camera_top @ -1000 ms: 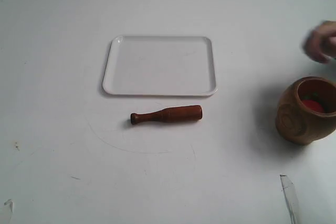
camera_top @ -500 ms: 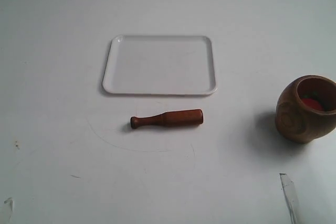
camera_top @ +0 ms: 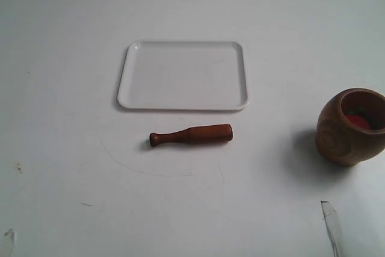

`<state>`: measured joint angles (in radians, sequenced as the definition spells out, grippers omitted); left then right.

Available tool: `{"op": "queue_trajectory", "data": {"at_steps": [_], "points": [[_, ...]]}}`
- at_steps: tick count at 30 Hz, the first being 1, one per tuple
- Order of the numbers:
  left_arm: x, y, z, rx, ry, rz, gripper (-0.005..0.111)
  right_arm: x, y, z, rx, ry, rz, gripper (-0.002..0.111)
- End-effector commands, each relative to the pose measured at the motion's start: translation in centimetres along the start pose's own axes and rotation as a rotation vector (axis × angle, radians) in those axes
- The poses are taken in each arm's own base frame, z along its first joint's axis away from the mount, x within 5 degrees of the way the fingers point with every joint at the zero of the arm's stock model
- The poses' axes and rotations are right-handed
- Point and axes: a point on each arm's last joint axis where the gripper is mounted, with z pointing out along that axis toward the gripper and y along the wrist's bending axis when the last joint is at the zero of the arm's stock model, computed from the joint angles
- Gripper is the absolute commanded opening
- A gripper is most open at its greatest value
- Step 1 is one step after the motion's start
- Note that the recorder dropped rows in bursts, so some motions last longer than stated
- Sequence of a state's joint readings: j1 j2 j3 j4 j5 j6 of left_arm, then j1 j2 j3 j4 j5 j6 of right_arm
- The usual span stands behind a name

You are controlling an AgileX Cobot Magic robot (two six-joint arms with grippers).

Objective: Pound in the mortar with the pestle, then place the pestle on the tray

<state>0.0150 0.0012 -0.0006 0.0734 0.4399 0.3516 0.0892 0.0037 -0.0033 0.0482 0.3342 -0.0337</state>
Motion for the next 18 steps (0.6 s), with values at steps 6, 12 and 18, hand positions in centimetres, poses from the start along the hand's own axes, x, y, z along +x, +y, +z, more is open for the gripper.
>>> {"op": "queue_trajectory", "data": {"at_steps": [6,12,18], "points": [[0.0,-0.1,0.0,0.008,-0.007,-0.012,0.0,0.1,0.0,0.0,0.007,-0.003,-0.012,0.0],[0.0,-0.1,0.0,0.008,-0.007,-0.012,0.0,-1.7,-0.2,-0.2,0.031,-0.2,-0.1,0.0],[0.0,-0.1,0.0,0.008,-0.007,-0.012,0.0,-3.9,-0.3,-0.9,0.004,-0.453,0.161,0.0]]}}
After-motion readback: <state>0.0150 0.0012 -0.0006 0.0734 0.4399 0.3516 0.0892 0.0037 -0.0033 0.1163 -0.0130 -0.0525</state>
